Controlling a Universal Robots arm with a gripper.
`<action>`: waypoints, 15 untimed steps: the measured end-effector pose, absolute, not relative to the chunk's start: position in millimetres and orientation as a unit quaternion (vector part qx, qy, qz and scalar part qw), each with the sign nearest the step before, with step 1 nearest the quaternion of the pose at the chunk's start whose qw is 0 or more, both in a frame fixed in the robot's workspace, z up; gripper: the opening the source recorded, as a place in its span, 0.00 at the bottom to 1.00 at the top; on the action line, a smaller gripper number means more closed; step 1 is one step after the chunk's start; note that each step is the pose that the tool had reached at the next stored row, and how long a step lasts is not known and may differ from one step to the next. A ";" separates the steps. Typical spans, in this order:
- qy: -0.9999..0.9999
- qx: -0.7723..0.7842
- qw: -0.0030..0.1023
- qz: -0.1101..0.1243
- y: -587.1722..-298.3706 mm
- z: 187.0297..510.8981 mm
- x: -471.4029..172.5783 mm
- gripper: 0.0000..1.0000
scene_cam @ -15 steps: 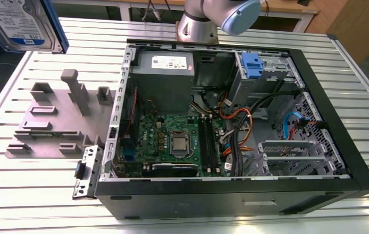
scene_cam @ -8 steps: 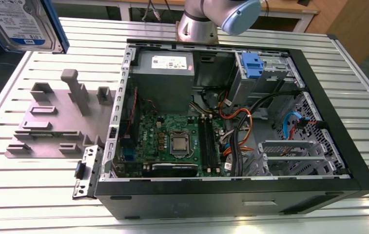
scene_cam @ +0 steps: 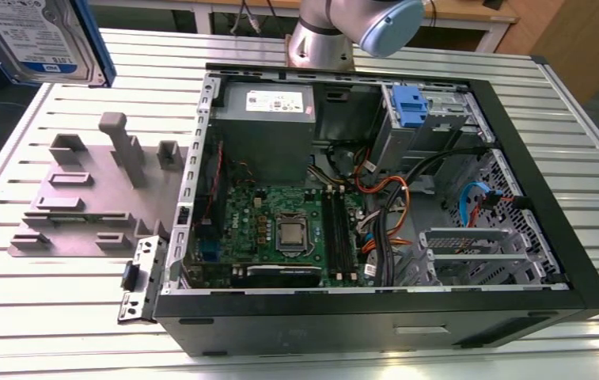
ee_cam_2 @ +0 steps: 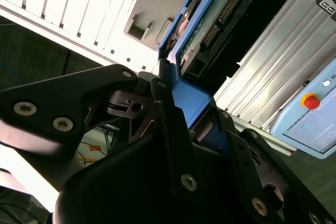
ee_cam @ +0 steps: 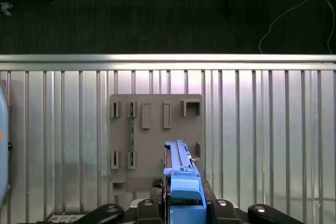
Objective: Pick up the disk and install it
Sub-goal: 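Pick up the disk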
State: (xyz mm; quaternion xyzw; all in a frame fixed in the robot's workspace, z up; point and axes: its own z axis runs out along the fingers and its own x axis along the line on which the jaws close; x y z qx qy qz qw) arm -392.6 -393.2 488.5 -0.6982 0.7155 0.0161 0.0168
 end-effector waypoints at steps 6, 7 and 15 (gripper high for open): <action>0.715 -0.698 0.017 0.016 -393.2 488.6 -391.6 0.36; 0.716 -0.698 0.017 0.016 -393.2 488.6 -391.4 0.36; 0.715 -0.698 0.017 0.016 -393.2 488.6 -390.1 0.36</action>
